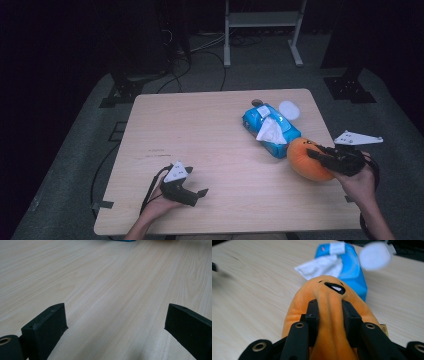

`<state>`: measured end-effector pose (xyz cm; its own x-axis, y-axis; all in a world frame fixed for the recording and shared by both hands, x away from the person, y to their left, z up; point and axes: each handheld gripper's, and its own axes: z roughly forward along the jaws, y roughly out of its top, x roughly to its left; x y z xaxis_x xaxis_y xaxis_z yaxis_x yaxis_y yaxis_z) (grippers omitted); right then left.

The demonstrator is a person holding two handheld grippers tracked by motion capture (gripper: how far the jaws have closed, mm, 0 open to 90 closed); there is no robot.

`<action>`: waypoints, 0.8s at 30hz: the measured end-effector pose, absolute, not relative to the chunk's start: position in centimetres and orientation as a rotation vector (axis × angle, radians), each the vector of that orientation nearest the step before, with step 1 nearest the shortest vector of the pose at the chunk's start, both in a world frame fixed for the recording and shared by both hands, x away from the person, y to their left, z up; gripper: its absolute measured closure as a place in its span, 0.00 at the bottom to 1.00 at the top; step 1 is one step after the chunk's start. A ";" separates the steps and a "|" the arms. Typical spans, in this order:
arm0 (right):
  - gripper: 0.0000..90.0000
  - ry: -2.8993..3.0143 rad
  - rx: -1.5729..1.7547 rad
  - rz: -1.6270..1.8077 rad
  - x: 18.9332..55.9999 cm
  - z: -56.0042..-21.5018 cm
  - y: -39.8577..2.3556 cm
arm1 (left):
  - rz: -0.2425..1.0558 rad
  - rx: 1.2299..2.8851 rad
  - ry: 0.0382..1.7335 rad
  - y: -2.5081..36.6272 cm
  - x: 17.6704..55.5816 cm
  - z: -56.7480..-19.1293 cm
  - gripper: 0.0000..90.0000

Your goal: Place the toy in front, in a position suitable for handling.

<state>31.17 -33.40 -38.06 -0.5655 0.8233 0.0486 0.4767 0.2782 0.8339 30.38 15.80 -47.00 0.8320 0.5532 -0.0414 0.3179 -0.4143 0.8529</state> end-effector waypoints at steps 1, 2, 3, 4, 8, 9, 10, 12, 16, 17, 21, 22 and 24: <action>0.78 2.168 1.151 1.216 31.0 -37.5 -33.1 | 0.305 2.037 0.640 15.8 30.4 -47.0 0.04; 0.78 2.173 1.134 1.228 30.8 -37.2 -32.9 | 0.305 2.033 0.640 15.9 30.4 -46.9 0.04; 0.78 2.182 1.102 1.249 30.7 -36.6 -32.3 | 0.303 2.026 0.641 15.9 30.4 -46.9 0.04; 0.78 2.192 1.082 1.264 30.6 -36.1 -31.8 | 0.301 2.028 0.640 15.9 30.3 -46.8 0.04; 0.78 2.233 1.006 1.313 30.6 -35.0 -30.0 | 0.300 2.024 0.638 16.0 30.3 -46.7 0.04; 0.78 2.264 0.959 1.347 30.9 -34.5 -28.4 | 0.298 2.023 0.637 16.1 30.3 -46.7 0.04; 0.78 2.274 0.943 1.358 31.0 -34.4 -27.8 | 0.295 2.022 0.638 16.2 30.3 -46.7 0.04; 0.78 2.303 0.897 1.382 31.3 -34.2 -26.4 | 0.297 2.018 0.636 16.4 30.4 -46.6 0.04; 0.77 2.364 0.840 1.409 32.1 -34.2 -23.2 | 0.290 2.009 0.636 16.6 30.4 -46.4 0.04; 0.77 2.380 0.822 1.411 32.4 -34.3 -22.4 | 0.290 2.005 0.631 16.7 30.4 -46.4 0.04; 0.77 2.444 0.770 1.414 33.5 -35.2 -19.5 | 0.278 1.988 0.621 16.7 30.3 -46.2 0.04; 0.77 2.460 0.763 1.416 33.8 -35.5 -18.9 | 0.279 1.987 0.615 16.7 30.3 -46.2 0.04; 0.77 2.487 0.746 1.417 34.2 -36.1 -17.8 | 0.279 1.986 0.610 16.7 30.2 -46.2 0.04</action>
<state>34.21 -17.75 -36.11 -0.8573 0.5075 0.0864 0.3330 0.4188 0.8448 30.24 16.74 -46.16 0.8462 0.5291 -0.0627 0.2990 -0.3742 0.8778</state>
